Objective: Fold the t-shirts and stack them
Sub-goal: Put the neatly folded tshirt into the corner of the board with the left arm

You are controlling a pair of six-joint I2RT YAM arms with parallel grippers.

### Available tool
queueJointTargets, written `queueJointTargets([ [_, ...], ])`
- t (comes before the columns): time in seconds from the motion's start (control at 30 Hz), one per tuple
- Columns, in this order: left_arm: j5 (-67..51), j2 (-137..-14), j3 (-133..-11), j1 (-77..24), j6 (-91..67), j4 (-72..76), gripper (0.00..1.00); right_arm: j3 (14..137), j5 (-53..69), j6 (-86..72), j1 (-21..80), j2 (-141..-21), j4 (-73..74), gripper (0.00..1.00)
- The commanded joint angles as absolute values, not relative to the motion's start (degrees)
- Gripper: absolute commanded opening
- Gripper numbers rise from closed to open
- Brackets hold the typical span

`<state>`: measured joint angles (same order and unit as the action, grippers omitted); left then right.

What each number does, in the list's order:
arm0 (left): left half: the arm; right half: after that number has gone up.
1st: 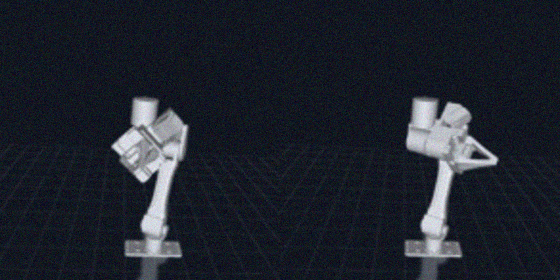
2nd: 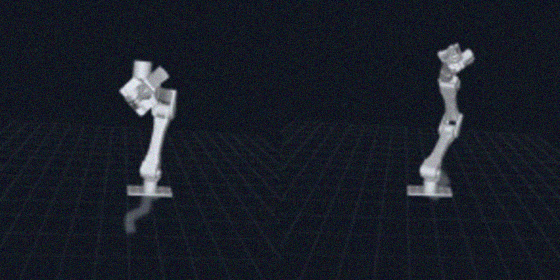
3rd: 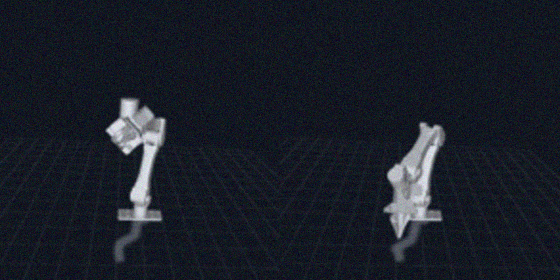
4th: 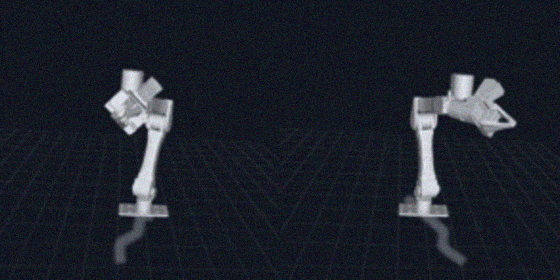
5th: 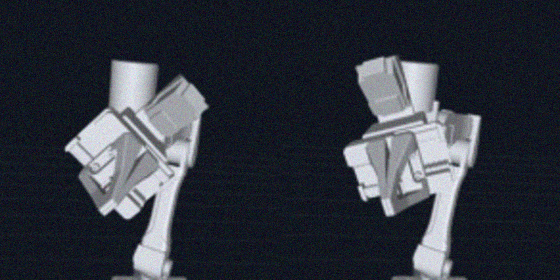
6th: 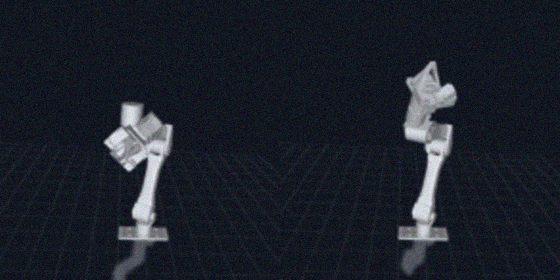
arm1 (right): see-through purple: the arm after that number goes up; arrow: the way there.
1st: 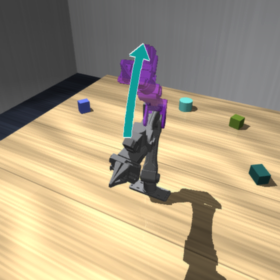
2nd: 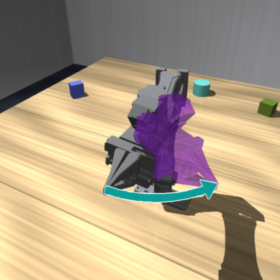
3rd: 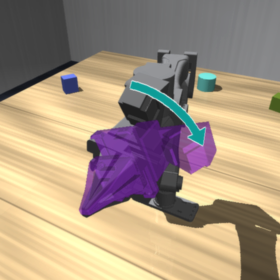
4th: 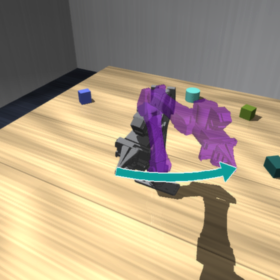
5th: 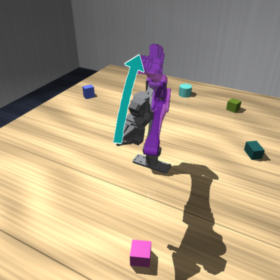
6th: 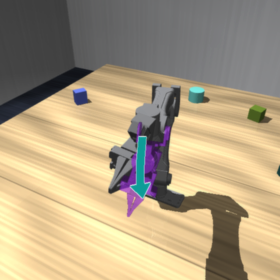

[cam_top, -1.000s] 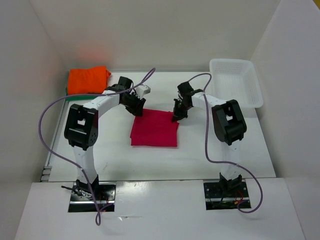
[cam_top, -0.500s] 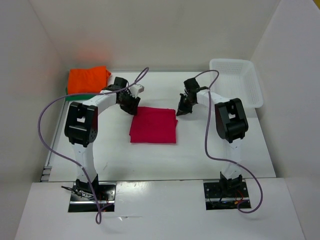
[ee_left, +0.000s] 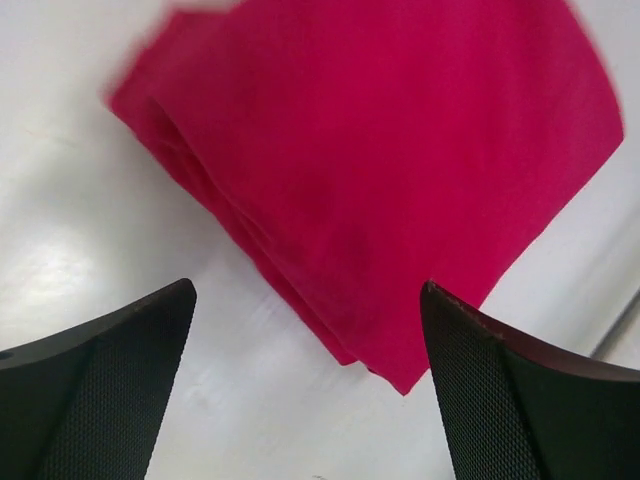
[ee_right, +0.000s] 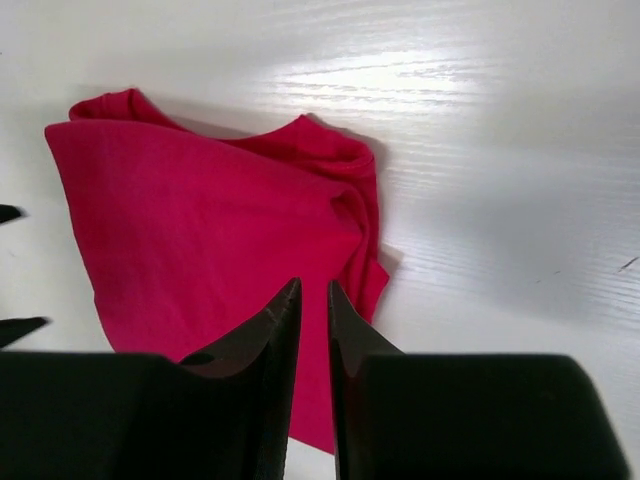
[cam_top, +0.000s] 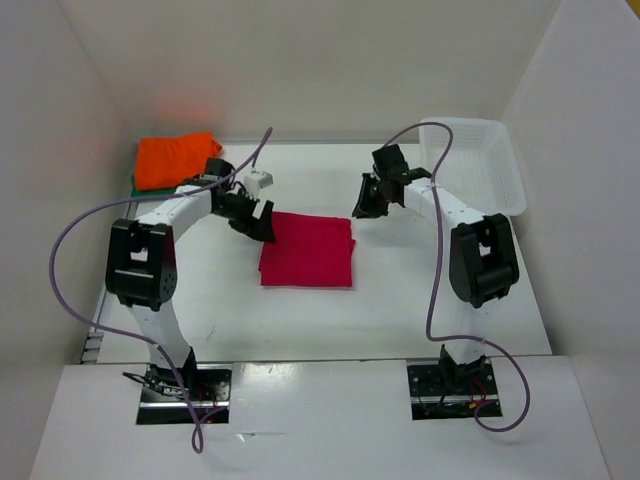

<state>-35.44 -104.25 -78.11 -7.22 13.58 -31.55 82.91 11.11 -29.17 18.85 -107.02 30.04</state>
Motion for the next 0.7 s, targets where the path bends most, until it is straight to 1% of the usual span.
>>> queueJointTargets([
  [0.0,-39.1,-109.9,-74.9,-7.4,13.4,-34.6,0.99,80.7,10.1,-29.8,20.8,-106.3,30.1,0.22],
  [0.1,-37.5,-113.0,-75.6,-6.9,12.3,-36.2,0.99,79.5,9.5,-30.3,21.4,-105.6,30.1,0.23],
  [0.33,-42.0,-116.9,-75.1,-8.2,11.2,-36.2,0.99,76.9,10.2,-31.6,22.0,-105.7,29.0,0.24],
  [0.47,-47.6,-120.1,-74.4,-8.7,10.6,-36.2,0.99,76.3,10.8,-32.3,22.0,-105.7,28.3,0.24],
  [0.57,-48.3,-122.6,-75.1,-10.5,10.6,-36.2,0.99,76.3,10.1,-32.3,22.0,-105.0,28.3,0.24],
  [0.6,-48.3,-123.2,-75.9,-11.3,10.6,-36.2,0.97,76.3,9.4,-32.8,22.0,-104.2,28.9,0.24],
  [0.67,-48.3,-125.0,-76.5,-12.4,10.6,-36.2,0.88,76.3,8.6,-32.8,22.0,-102.8,29.4,0.24],
])
